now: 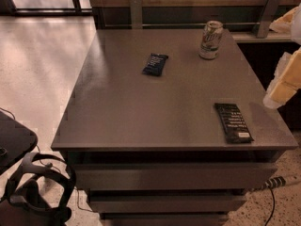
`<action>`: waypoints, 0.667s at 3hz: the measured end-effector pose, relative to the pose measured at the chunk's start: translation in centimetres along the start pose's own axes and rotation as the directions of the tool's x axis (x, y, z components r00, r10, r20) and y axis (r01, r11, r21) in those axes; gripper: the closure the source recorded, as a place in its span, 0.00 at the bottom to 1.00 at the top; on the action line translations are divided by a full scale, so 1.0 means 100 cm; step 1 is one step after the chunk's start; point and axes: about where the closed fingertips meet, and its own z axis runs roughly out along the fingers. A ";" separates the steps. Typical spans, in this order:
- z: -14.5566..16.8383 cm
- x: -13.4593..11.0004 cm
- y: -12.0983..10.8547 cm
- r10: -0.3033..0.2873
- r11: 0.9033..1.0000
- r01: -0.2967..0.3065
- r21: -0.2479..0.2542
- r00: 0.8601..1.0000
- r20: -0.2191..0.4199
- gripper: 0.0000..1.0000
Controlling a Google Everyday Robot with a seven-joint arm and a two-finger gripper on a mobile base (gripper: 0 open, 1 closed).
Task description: Pick 7up can
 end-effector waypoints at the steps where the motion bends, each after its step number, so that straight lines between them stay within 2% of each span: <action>1: 0.008 0.025 -0.053 0.075 0.990 -0.095 0.100 0.980 0.186 0.00; 2: 0.017 0.038 -0.095 0.108 0.967 -0.182 0.177 0.925 0.364 0.00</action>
Offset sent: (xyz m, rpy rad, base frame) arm 0.1269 -0.1055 0.0089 0.5127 -0.4876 -0.1626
